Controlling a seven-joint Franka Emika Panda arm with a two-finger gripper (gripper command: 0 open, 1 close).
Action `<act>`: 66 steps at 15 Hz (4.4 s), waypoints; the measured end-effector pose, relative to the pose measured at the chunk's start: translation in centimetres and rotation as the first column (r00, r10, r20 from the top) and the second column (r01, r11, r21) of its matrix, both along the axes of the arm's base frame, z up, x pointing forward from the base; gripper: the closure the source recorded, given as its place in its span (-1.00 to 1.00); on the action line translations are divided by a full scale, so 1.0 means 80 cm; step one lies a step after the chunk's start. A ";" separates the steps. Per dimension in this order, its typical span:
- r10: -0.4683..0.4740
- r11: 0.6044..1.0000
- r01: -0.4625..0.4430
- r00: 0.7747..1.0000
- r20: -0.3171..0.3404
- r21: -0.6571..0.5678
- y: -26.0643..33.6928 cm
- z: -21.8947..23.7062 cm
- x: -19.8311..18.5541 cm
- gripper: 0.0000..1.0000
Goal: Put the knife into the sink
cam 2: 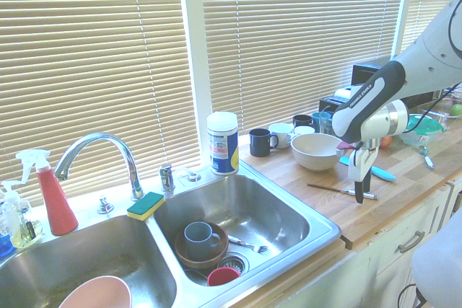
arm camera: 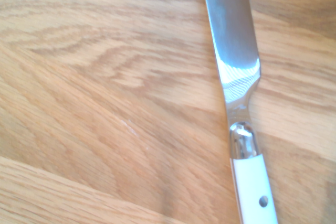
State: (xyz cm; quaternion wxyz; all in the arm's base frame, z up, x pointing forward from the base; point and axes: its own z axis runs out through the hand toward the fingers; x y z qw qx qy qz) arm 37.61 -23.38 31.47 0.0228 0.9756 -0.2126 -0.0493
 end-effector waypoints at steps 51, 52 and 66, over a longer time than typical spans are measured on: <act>-0.446 0.890 0.456 0.865 0.232 0.013 0.452 0.033 0.043 1.00; -0.441 0.893 0.449 0.866 0.236 0.021 0.453 0.026 0.048 1.00; -0.427 0.904 0.427 0.886 0.181 0.041 0.412 -0.079 0.124 1.00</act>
